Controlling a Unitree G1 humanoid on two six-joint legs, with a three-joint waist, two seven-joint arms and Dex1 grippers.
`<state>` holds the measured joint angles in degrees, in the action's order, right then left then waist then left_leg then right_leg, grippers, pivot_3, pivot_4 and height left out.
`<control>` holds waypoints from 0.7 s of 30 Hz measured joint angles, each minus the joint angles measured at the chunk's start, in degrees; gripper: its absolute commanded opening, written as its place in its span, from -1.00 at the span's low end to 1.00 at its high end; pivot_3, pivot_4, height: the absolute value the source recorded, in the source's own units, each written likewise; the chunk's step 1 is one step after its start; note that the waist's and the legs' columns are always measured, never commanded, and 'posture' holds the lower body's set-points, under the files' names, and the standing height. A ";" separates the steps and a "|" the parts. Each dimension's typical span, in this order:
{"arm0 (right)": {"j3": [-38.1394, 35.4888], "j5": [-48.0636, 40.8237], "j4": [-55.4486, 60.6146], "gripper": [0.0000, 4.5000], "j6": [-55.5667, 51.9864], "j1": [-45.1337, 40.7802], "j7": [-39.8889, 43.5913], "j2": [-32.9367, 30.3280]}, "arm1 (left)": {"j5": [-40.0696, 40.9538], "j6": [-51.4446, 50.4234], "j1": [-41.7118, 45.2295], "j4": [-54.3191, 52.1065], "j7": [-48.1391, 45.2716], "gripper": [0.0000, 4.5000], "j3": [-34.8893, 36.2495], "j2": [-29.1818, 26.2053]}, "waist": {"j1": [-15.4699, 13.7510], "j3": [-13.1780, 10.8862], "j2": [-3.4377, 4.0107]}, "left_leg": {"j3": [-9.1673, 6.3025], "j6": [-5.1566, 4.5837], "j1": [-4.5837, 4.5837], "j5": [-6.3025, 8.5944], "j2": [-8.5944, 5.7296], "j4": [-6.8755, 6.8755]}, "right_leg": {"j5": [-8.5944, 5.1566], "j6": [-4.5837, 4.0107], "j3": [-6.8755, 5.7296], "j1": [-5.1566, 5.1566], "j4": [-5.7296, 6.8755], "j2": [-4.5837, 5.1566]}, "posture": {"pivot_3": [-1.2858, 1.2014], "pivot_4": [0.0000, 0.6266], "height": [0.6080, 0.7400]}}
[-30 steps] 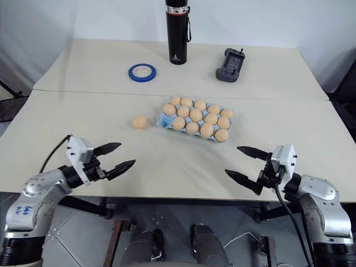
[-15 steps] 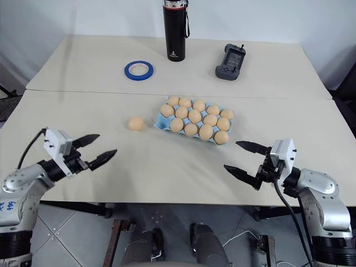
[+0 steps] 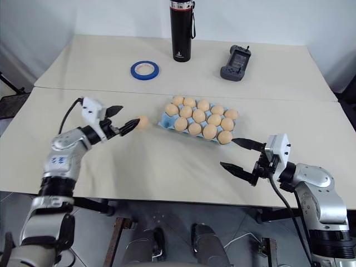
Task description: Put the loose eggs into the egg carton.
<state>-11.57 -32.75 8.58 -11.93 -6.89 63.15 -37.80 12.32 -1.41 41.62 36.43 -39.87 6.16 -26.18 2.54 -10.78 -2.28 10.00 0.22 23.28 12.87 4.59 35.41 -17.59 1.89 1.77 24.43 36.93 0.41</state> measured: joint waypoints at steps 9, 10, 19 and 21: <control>-0.08 0.00 1.66 1.00 -1.03 1.49 -1.79 -0.06 | -4.44 7.51 7.27 20.72 -1.37 0.80 -1.75 2.04 | 0.57 -0.01 -0.02 | 0.03 -0.15 0.00 -0.11 0.02 0.10 | 0.00 0.03 0.01 0.06 0.21 -0.04 | 0.03 -0.52 1.00; -0.09 0.00 1.94 1.00 -1.05 1.63 -2.03 -0.06 | -4.68 7.83 7.53 21.59 -1.34 0.73 -1.78 2.12 | 0.58 -0.01 -0.02 | 0.03 -0.15 0.00 -0.10 0.02 0.12 | 0.00 0.03 0.02 0.07 0.23 -0.03 | 0.03 -0.52 1.00; -0.09 -0.01 2.76 1.00 -1.74 2.66 -3.43 -0.05 | -4.85 9.68 9.45 25.29 -1.66 -0.28 -1.65 2.55 | 0.56 -0.02 -0.03 | 0.02 0.03 0.01 0.03 0.02 0.44 | 0.00 0.03 0.01 0.06 0.51 -0.02 | 0.03 -0.52 1.00; -0.09 -0.01 2.76 1.00 -1.76 2.66 -3.61 -0.05 | -4.91 10.36 9.49 25.28 -1.76 -0.29 -1.65 2.55 | 0.61 -0.02 -0.03 | 0.02 0.03 0.01 0.03 0.02 0.51 | 0.00 0.03 0.01 0.06 0.56 -0.02 | 0.03 -0.52 1.00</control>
<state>-11.66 -32.76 11.34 -13.70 -4.23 59.54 -37.85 7.41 8.95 51.11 61.72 -41.63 4.52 -23.64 3.16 -10.80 -2.31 10.02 0.25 23.29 12.90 4.61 35.92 -17.60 1.93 1.78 24.50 37.49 0.39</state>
